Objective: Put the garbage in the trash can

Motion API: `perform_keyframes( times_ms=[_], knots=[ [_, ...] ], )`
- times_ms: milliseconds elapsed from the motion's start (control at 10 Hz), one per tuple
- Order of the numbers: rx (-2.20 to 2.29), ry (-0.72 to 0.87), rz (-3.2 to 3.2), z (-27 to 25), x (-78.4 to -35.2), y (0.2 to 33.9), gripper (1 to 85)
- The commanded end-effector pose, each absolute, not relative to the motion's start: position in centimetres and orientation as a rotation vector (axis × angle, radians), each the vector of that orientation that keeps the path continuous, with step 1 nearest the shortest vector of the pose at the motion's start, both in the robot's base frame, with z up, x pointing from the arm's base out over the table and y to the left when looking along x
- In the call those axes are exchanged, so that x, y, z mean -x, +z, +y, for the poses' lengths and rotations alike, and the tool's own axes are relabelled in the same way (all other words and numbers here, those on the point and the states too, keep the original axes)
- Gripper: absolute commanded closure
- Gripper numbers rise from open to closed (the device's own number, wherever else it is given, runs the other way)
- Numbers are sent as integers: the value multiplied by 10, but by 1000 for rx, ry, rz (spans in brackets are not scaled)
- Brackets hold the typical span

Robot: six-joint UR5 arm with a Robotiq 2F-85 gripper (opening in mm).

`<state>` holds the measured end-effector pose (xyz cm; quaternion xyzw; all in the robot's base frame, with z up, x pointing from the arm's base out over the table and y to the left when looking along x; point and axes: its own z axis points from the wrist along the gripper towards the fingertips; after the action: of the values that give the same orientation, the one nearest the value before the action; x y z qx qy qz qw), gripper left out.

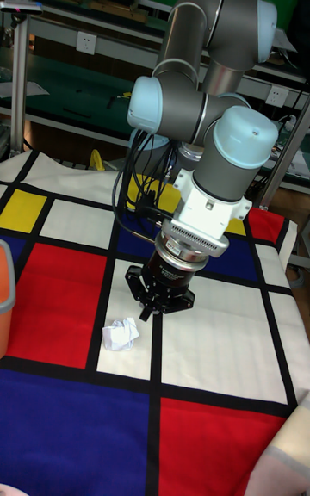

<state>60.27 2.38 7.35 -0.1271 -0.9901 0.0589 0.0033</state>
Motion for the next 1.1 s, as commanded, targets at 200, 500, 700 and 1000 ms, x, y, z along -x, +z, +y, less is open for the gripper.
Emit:
perform_keyframes(
  times_ms=[200, 500, 700, 1000],
  knots=[
    [291, 109, -3088, 36, -597, 74, 847],
    [210, 60, -3099, 44, -599, 73, 847],
    [212, 57, -3099, 44, -599, 73, 847],
    [263, 98, -3097, 39, -600, 73, 847]
  ],
)
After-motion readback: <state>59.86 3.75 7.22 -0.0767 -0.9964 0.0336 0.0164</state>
